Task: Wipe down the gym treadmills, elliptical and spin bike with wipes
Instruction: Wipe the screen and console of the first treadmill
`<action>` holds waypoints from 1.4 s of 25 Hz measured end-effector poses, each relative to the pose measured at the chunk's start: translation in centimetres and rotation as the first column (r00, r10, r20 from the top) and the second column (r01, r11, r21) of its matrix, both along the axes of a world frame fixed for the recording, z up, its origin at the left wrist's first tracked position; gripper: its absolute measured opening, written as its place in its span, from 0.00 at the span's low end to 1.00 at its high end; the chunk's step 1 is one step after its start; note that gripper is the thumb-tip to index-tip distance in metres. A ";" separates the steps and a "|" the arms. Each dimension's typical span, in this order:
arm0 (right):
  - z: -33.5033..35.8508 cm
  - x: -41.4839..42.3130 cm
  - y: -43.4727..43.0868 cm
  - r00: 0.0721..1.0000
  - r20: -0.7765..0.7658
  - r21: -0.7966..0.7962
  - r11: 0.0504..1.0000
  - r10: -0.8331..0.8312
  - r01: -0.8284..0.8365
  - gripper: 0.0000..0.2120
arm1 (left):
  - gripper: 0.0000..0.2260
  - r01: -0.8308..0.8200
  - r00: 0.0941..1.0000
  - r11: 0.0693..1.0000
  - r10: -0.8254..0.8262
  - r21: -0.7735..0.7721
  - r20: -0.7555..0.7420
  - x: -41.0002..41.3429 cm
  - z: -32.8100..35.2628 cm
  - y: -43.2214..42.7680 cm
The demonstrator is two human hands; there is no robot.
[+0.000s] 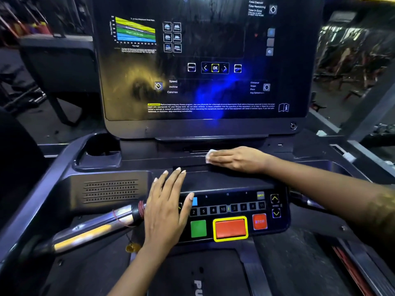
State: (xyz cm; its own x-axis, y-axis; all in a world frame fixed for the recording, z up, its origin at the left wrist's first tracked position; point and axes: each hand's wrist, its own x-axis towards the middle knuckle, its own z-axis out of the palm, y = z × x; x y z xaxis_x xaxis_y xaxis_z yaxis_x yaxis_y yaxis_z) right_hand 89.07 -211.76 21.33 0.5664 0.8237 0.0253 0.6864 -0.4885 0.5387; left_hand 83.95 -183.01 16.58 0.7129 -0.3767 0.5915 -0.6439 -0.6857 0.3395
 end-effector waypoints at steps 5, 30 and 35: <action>1.5 -4.1 -6.5 0.986 -0.074 0.082 0.984 -0.150 0.156 0.20 | 0.25 -0.009 1.000 1.000 0.009 -0.012 0.003 0.0 -0.1 -0.2; 1.4 -6.6 -3.9 0.828 -0.159 0.438 0.713 -0.538 0.548 0.22 | 0.25 0.041 0.999 0.999 -0.040 -0.009 0.021 0.2 0.0 0.0; 1.6 -8.4 -1.7 0.764 -0.163 0.655 0.511 -0.624 0.557 0.24 | 0.25 0.065 0.998 0.998 -0.065 -0.022 -0.006 0.2 0.3 0.0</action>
State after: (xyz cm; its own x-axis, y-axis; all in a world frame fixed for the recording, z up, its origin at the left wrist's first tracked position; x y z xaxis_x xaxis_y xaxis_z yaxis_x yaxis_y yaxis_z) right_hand 80.70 -213.42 22.93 0.8835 0.0521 0.4655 0.0767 -0.9965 -0.0341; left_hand 84.16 -182.97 16.91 0.6912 -0.4091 0.5957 -0.6844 -0.6351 0.3581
